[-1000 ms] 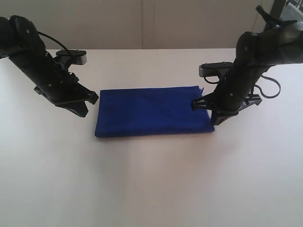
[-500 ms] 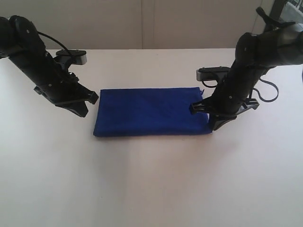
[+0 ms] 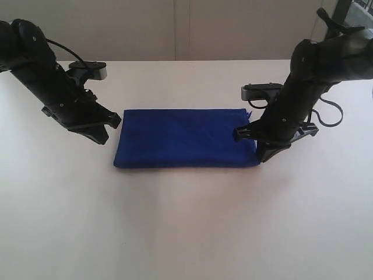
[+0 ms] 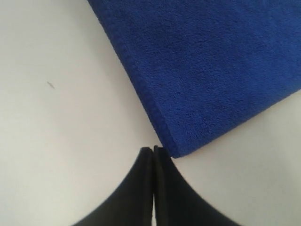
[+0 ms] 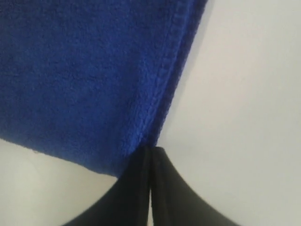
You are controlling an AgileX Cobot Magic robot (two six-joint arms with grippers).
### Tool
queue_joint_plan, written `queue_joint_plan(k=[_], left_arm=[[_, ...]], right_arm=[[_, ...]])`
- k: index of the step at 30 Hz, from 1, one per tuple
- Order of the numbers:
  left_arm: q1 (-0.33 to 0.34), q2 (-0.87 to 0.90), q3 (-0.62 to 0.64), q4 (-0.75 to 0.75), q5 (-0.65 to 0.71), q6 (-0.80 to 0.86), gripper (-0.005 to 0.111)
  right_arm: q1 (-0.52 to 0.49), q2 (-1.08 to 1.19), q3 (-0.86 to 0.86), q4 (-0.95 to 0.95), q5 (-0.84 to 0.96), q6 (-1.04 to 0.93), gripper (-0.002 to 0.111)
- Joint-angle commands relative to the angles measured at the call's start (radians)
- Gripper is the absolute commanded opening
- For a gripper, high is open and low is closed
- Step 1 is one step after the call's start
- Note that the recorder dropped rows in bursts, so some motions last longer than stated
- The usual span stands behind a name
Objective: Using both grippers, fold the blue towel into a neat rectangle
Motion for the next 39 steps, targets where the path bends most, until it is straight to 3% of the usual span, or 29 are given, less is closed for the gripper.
queue_joint_plan(k=[1, 7, 12, 23, 39], left_arm=[[0.002, -0.042, 0.006, 0.0, 0.06, -0.005, 0.0], [0.075, -0.127, 0.006, 0.086, 0.152, -0.138, 0.0], [0.143, -0.22, 0.029, 0.117, 0.298, -0.145, 0.0], [0.143, -0.564, 0.198, 0.117, 0.264, -0.147, 0.0], [0.143, -1.228, 0.5, 0.019, 0.205, -0.05, 0.0]], right_arm=[[-0.044, -0.078, 0.002, -0.002, 0.001, 0.029, 0.0], [-0.09, -0.22, 0.006, -0.003, 0.075, 0.031, 0.0], [-0.108, -0.334, 0.079, -0.003, 0.066, 0.031, 0.0], [-0.119, -0.684, 0.319, -0.008, -0.014, 0.031, 0.0], [-0.119, -1.458, 0.62, -0.01, -0.058, 0.033, 0.0]])
